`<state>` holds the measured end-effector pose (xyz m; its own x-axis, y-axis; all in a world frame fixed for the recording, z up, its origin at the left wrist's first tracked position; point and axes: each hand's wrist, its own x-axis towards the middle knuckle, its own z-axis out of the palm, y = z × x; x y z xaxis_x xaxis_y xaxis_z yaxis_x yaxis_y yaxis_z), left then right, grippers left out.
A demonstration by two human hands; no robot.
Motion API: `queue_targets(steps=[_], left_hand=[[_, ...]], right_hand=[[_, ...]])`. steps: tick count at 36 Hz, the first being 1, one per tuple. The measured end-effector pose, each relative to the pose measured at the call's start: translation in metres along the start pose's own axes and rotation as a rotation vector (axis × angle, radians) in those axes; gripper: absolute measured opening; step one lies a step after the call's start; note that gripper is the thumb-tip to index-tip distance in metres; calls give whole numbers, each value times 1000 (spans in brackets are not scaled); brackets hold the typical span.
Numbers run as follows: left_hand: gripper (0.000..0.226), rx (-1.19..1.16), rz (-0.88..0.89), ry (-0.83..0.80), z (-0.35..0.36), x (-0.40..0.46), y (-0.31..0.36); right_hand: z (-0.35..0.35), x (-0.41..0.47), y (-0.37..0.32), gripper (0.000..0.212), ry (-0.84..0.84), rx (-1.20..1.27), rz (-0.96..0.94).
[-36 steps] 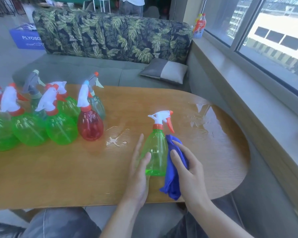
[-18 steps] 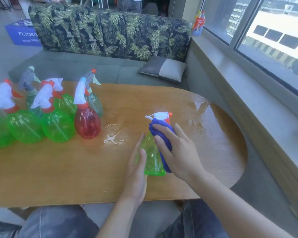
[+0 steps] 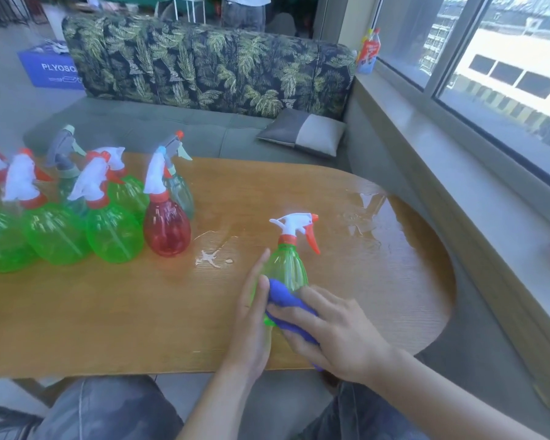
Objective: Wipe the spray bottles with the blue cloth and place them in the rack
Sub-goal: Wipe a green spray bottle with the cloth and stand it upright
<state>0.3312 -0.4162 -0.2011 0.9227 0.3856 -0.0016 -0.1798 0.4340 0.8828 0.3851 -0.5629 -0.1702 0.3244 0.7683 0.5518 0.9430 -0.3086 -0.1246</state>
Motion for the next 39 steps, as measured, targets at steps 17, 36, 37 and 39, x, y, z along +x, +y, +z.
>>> queue_targets(steps=[17,36,37,39], left_hand=[[64,-32,23,31,-2,7,-10],[79,-1,22,-15,-1,3,-9],[79,0,21,-23,-2,3,-9],[80,-10,21,-33,-2,4,-10]], right_hand=[[15,33,0,33,158,154,473],[-13,28,26,29,215,4,254],[-9,33,25,31,208,41,342],[2,38,21,35,166,106,452]])
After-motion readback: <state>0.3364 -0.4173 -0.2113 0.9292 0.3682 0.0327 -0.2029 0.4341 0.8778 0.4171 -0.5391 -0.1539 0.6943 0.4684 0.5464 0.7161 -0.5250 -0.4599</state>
